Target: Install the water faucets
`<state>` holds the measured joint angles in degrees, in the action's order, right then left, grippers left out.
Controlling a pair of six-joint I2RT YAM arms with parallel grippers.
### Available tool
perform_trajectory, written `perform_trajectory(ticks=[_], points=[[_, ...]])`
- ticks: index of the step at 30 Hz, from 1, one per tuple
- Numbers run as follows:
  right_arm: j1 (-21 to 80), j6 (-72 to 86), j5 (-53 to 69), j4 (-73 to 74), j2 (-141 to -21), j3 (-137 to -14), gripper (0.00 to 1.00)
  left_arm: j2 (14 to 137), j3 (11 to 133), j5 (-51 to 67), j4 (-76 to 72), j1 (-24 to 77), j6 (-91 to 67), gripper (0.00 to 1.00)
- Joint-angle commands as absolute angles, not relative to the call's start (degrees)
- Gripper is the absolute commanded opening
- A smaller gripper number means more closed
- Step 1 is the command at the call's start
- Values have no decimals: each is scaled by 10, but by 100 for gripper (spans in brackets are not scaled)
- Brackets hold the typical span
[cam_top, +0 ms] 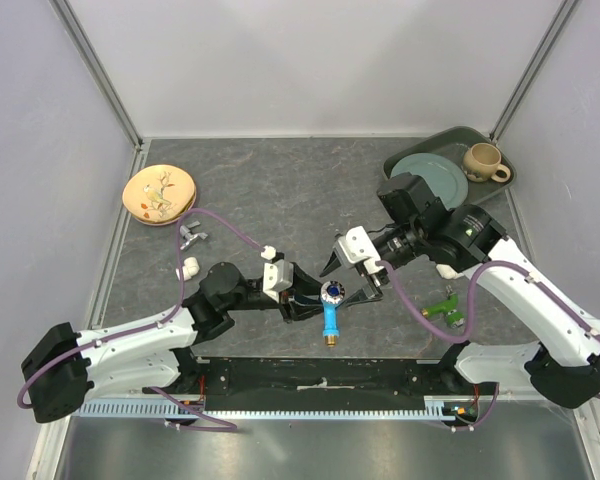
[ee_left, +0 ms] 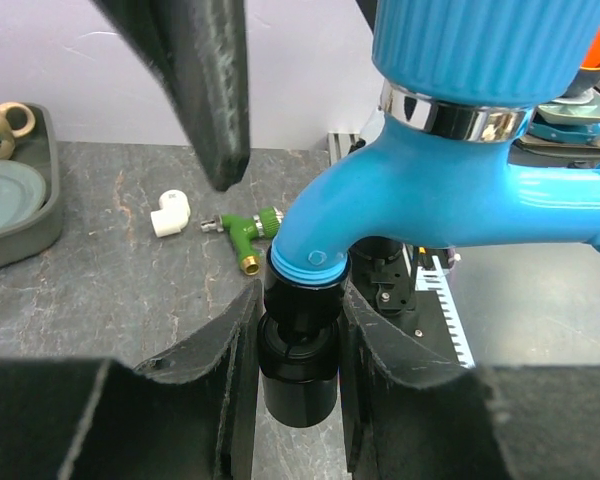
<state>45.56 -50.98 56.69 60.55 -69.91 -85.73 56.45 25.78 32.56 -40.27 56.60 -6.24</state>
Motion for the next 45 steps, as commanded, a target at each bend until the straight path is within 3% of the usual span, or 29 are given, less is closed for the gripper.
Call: perform_trajectory(ticks=[1,14,26,45], points=[[454,-566,602,623,-708,-855,70,558,297,363,-419,566,-81,2],[454,-608,625,656,-720,-860,62,570,316,413,-403,566,-90,2],[455,-625,650,665,-727,-860,62,581,322,416,-399,565,-92,2],[454,-580,648,662,-738,-859,22,542,305,301,-388,565,-79,2]])
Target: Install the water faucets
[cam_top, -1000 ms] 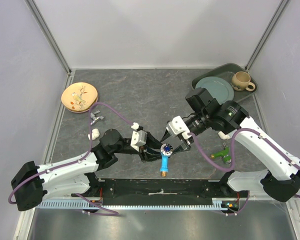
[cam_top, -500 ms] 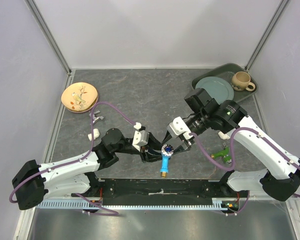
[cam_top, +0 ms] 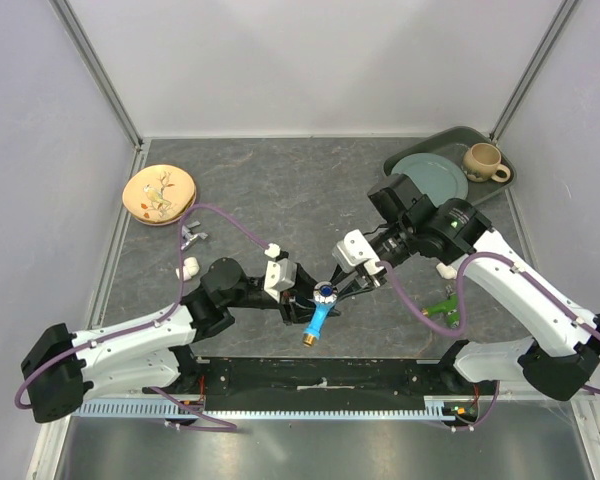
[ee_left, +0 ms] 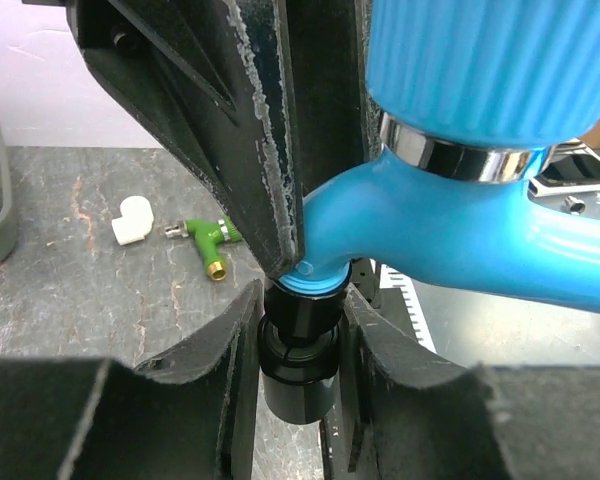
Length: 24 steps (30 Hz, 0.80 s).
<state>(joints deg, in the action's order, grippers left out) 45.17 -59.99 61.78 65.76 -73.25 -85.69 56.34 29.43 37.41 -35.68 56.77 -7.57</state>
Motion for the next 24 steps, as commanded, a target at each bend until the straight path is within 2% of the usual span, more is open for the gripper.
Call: perform_trajectory(ticks=[1,6,11,16,18,19,20,21,23,24], points=[[454,-576,646,660,-739,-858,20,536,304,294,-387,565,-79,2],[454,-515,634,605,-733,-839,11,519,294,227,-381,565,-74,2],[455,-356,574,468,-703,-794,7,502,285,157,-374,565,-69,2],[454,-263,532,378,-676,-742,8,497,281,119,-367,566,-62,2],[454,-251,532,363,-673,-729,12,498,281,112,-365,565,-62,2],[454,-248,532,360,-670,-726,17,498,281,109,-364,565,-62,2],[455,-245,532,352,-668,-720,35,497,280,107,-364,566,-62,2],[455,-237,528,346,-665,-717,45,497,280,104,-364,566,-62,2],[455,-226,520,324,-653,-708,63,494,277,86,-365,566,-65,2],[454,-208,514,316,-647,-704,66,493,275,80,-365,566,-66,2]])
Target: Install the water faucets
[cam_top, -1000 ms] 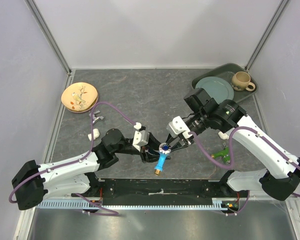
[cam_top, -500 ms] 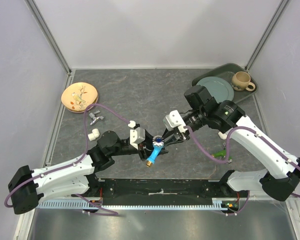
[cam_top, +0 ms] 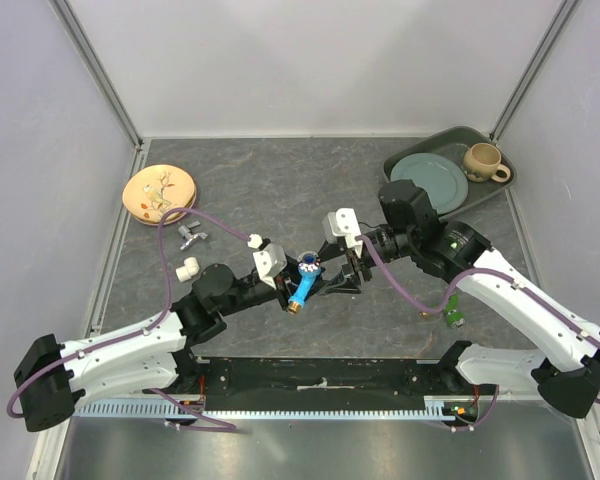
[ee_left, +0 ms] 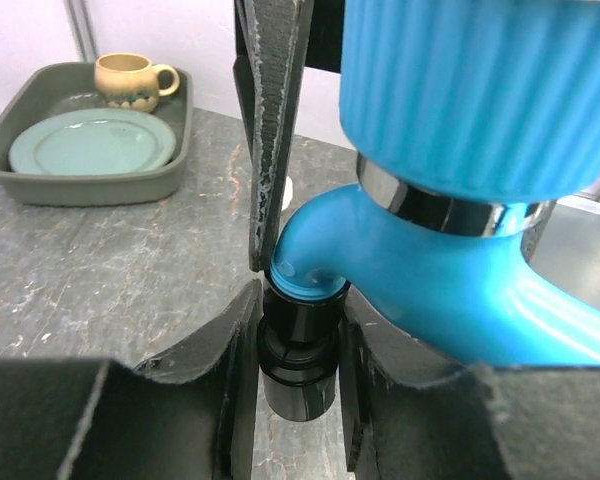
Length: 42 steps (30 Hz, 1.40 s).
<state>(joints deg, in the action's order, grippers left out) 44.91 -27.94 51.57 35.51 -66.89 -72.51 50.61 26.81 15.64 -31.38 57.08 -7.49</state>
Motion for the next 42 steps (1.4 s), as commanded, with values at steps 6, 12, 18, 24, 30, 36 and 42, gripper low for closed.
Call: perform_trajectory(ticks=[6,12,18,24,30,36,42], points=[[454,-122,404,181,-565,-625,75,488,272,21,-357,564,-76,2],[454,-32,285,33,-495,-492,73,487,273,-54,-357,561,-105,2],[460,108,242,-300,-462,-294,71,495,282,-107,-361,562,-133,2],[493,114,150,-463,-496,-220,71,509,292,-138,-363,562,-166,2],[525,127,84,-620,-566,-185,71,534,304,-134,-387,562,-199,2],[548,116,45,-690,-625,-179,72,555,323,-121,-391,562,-208,2],[561,79,-23,-720,-642,-159,72,552,331,-121,-376,562,-214,2]])
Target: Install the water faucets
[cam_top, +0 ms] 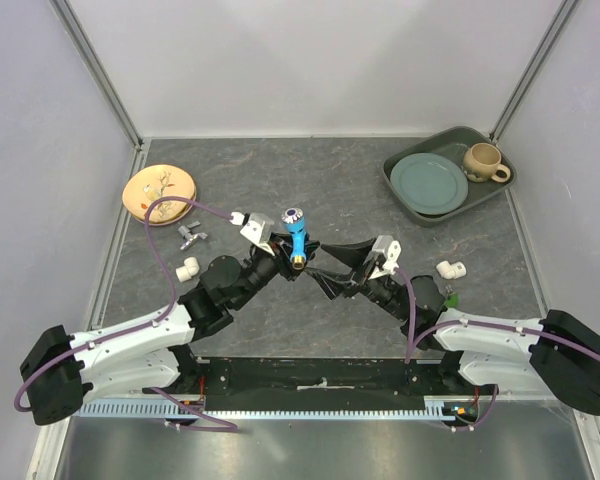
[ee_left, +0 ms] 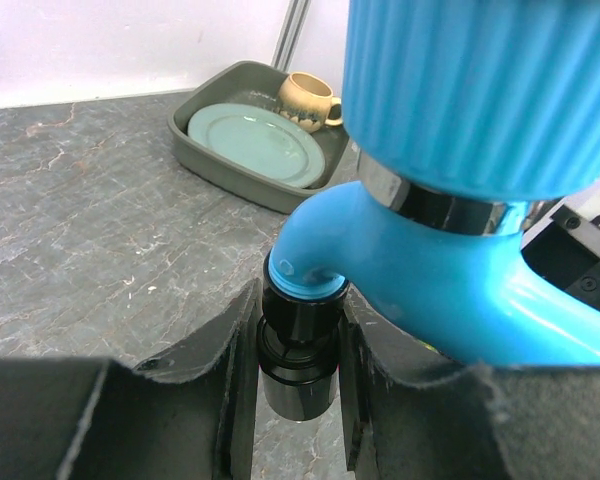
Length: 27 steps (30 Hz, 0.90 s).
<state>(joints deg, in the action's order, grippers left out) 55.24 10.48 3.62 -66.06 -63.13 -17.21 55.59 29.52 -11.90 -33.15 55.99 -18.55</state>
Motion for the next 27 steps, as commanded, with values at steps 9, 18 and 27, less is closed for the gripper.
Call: perform_trajectory(ticks=[9,18,27], points=[[562,54,-17,-725,-670,-160,71,542,346,-109,-350,562,-221,2],[564,33,-18,-740,-681,-186,72,557,357,-69,-345,562,-236,2],[568,29,-26,-764,-693,-194,72,570,361,-55,-338,562,-243,2]])
